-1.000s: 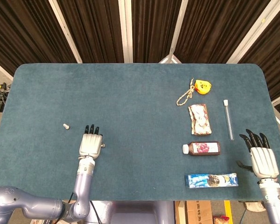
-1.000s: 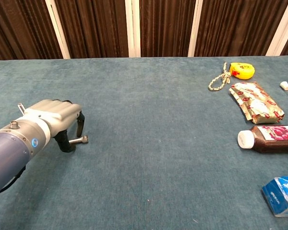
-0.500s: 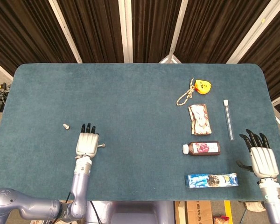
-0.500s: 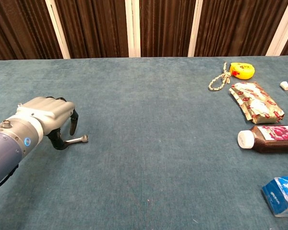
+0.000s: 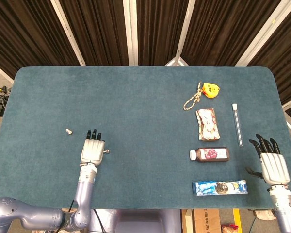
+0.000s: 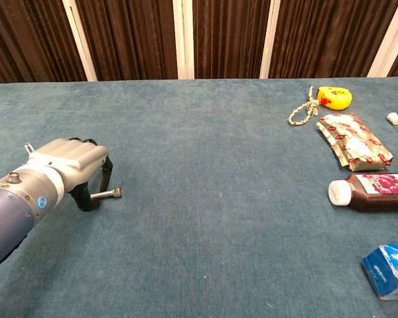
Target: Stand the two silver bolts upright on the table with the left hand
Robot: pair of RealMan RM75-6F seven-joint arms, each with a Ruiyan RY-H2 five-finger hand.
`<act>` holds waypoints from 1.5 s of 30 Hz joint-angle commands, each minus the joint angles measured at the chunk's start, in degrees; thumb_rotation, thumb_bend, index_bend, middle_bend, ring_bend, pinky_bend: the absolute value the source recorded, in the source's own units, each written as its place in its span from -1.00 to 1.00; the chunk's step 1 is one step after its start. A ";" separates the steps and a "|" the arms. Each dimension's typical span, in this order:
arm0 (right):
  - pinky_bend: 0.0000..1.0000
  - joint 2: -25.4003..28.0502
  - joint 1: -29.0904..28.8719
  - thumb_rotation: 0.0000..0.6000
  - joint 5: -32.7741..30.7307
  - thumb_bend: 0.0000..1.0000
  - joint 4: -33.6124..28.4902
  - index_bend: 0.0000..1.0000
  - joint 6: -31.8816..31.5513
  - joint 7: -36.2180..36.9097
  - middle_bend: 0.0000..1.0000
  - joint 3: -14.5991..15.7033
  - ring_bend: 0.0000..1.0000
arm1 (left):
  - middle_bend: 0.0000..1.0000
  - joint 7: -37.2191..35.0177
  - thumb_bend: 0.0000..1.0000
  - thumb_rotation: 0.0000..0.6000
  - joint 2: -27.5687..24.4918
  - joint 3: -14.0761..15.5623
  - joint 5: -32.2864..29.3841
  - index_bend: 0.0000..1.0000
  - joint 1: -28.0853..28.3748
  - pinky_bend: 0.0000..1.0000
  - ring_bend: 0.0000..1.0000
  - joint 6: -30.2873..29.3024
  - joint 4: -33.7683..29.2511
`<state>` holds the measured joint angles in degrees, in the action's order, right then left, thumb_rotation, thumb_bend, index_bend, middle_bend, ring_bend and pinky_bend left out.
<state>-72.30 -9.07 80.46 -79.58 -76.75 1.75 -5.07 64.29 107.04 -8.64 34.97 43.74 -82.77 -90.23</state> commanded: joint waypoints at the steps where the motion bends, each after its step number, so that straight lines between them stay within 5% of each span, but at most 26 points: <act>1: -1.00 -0.04 0.01 1.00 -0.13 -0.66 0.03 -0.63 0.02 -0.02 -0.82 -0.06 -0.76 | -0.69 0.18 -0.03 1.00 0.04 -0.12 0.07 0.03 -0.18 -1.00 -1.00 0.13 0.13; 45: -1.00 -0.19 -0.15 1.00 -0.42 -0.66 0.13 -0.63 0.46 0.00 -0.82 -0.07 -0.76 | -0.56 1.94 0.09 1.00 -0.07 -1.07 3.61 0.18 -2.12 -1.00 -1.00 -0.21 0.74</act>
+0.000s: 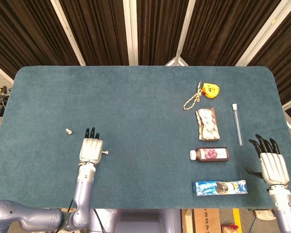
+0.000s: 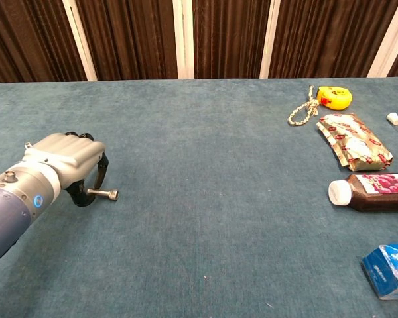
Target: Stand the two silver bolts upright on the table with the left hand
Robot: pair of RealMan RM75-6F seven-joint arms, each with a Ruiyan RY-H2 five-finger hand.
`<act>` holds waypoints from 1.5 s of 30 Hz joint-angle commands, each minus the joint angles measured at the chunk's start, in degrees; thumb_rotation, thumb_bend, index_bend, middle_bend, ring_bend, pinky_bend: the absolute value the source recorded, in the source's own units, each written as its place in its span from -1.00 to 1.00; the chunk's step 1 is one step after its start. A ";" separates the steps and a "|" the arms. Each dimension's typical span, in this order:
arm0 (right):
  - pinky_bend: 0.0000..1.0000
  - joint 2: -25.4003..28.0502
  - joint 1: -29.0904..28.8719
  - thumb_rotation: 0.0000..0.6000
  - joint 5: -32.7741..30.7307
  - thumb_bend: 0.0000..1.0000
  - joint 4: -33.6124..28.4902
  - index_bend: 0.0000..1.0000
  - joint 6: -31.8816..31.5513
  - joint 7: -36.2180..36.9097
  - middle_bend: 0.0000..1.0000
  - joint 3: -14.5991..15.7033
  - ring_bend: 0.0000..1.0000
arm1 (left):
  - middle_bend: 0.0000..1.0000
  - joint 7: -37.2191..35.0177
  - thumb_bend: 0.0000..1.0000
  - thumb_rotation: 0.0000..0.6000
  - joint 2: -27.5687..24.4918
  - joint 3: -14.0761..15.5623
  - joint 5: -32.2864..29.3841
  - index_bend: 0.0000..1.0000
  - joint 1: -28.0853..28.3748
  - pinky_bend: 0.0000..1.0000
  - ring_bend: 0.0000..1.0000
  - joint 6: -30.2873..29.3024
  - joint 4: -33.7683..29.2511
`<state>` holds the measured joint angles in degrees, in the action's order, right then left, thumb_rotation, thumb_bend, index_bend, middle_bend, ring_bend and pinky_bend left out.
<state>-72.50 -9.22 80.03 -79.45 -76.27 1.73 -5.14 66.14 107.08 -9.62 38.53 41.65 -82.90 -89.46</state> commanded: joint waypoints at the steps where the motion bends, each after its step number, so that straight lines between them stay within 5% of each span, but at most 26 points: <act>1: -1.00 0.03 0.00 1.00 0.06 -0.66 -0.02 -0.63 -0.04 0.03 -0.82 0.01 -0.76 | -0.56 0.18 0.09 1.00 -0.23 -0.14 0.12 0.18 -0.07 -1.00 -1.00 -0.17 -0.06; 8: -1.00 -0.02 -0.03 1.00 0.12 -0.66 -0.01 -0.63 -0.02 0.13 -0.82 0.02 -0.76 | -0.54 3.06 0.09 1.00 -1.32 -0.02 2.12 0.20 0.55 -1.00 -1.00 -2.27 -0.90; 22: -1.00 0.14 -0.02 1.00 0.30 -0.66 -0.33 -0.63 0.17 0.87 -0.82 0.20 -0.76 | -0.51 18.32 0.09 1.00 -3.98 6.34 13.41 0.25 3.23 -1.00 -1.00 -8.90 3.25; 45: -1.00 0.10 -0.14 1.00 0.75 -0.66 -0.29 -0.63 0.28 1.48 -0.82 0.42 -0.76 | -0.53 33.28 0.09 1.00 -6.32 10.84 14.18 0.22 3.87 -1.00 -1.00 -2.28 7.25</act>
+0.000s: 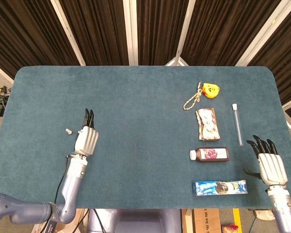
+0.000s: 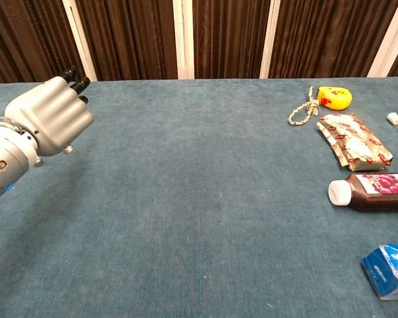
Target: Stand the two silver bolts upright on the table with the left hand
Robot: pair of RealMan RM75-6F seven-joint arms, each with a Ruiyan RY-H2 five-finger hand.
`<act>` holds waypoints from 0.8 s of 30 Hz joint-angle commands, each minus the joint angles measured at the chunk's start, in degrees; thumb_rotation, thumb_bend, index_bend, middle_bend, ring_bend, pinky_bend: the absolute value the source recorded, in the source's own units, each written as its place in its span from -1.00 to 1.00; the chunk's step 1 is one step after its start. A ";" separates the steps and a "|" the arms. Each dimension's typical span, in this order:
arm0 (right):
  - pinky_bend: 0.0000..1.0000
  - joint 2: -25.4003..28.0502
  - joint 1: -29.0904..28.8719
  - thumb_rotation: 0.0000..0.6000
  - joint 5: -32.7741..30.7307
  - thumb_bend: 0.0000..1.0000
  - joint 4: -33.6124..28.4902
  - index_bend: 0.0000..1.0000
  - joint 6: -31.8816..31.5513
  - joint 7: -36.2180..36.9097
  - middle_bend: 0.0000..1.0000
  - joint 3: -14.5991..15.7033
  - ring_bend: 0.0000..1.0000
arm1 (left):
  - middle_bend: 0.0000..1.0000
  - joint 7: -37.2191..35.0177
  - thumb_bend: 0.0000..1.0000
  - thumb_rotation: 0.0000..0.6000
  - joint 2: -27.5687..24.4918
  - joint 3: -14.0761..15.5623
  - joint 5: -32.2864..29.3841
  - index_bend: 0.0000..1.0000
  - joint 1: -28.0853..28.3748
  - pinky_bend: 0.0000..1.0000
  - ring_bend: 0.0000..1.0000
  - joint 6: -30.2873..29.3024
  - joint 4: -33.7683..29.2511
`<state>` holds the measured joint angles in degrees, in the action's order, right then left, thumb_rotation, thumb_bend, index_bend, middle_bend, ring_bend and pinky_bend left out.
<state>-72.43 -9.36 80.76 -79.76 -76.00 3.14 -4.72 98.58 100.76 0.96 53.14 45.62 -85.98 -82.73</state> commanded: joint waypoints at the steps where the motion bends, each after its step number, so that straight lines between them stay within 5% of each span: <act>1: -1.00 0.06 0.03 1.00 0.05 -0.66 0.01 -0.63 -0.05 0.14 -0.82 0.01 -0.76 | -0.53 0.85 0.09 1.00 0.03 0.19 -0.59 0.22 -0.15 -1.00 -1.00 1.14 0.60; 24: -1.00 -0.07 0.09 1.00 0.27 -0.66 0.40 -0.63 -0.45 0.82 -0.82 -0.07 -0.76 | -0.54 0.47 0.09 1.00 3.00 0.82 -0.55 0.16 -1.29 -1.00 -1.00 6.65 6.40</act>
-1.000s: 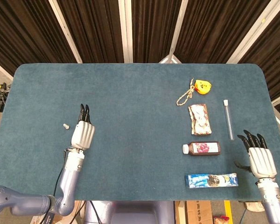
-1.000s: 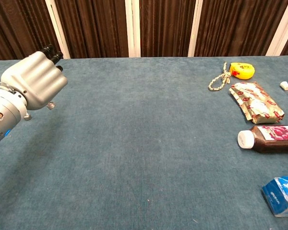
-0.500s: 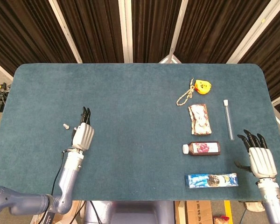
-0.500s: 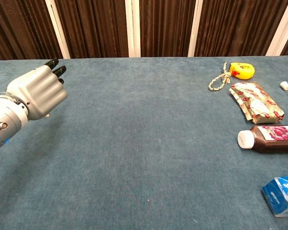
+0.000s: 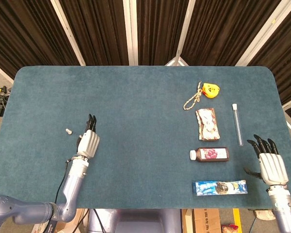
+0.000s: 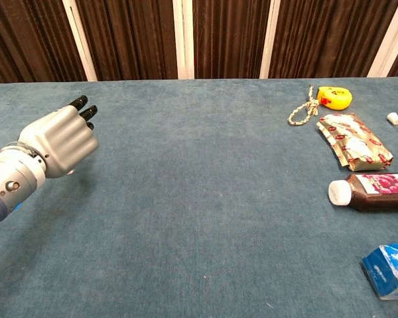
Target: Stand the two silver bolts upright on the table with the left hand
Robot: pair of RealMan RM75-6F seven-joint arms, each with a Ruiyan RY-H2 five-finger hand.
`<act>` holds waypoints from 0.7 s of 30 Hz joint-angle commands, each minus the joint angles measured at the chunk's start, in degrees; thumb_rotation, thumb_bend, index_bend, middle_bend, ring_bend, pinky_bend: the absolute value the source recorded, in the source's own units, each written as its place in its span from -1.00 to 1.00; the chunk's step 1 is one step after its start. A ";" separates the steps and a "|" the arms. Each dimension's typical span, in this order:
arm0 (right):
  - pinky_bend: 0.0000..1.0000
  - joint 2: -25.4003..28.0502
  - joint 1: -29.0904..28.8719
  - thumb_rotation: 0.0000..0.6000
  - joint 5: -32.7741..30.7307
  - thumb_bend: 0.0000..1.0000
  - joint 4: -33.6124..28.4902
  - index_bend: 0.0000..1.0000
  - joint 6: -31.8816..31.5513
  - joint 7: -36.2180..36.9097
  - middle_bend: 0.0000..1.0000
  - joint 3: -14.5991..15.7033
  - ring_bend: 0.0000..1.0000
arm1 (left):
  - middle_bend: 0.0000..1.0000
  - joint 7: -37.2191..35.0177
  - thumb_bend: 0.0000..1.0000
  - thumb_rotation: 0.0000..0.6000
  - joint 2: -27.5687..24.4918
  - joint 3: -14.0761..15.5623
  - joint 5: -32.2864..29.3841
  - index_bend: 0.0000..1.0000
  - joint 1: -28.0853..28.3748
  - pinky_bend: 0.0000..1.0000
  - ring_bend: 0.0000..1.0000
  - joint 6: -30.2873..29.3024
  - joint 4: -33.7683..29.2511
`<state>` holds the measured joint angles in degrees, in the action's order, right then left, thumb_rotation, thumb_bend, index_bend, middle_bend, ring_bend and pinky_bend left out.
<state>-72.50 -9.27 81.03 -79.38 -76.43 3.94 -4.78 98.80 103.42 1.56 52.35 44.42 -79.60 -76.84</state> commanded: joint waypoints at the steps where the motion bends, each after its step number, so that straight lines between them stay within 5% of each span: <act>1: -1.00 0.01 0.00 1.00 0.00 -0.66 0.02 -0.63 -0.03 0.03 -0.82 -0.02 -0.76 | -0.54 0.52 0.09 1.00 0.51 0.29 0.31 0.15 -0.12 -1.00 -1.00 0.31 0.75; 21: -1.00 0.09 0.00 1.00 0.11 -0.66 0.08 -0.63 -0.04 0.50 -0.82 0.00 -0.76 | -0.56 2.56 0.07 1.00 1.48 -0.29 1.04 0.07 -0.67 -1.00 -1.00 0.87 1.15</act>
<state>-72.41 -9.27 81.14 -79.30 -76.47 4.44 -4.78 101.39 104.86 1.30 53.34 43.76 -78.77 -75.75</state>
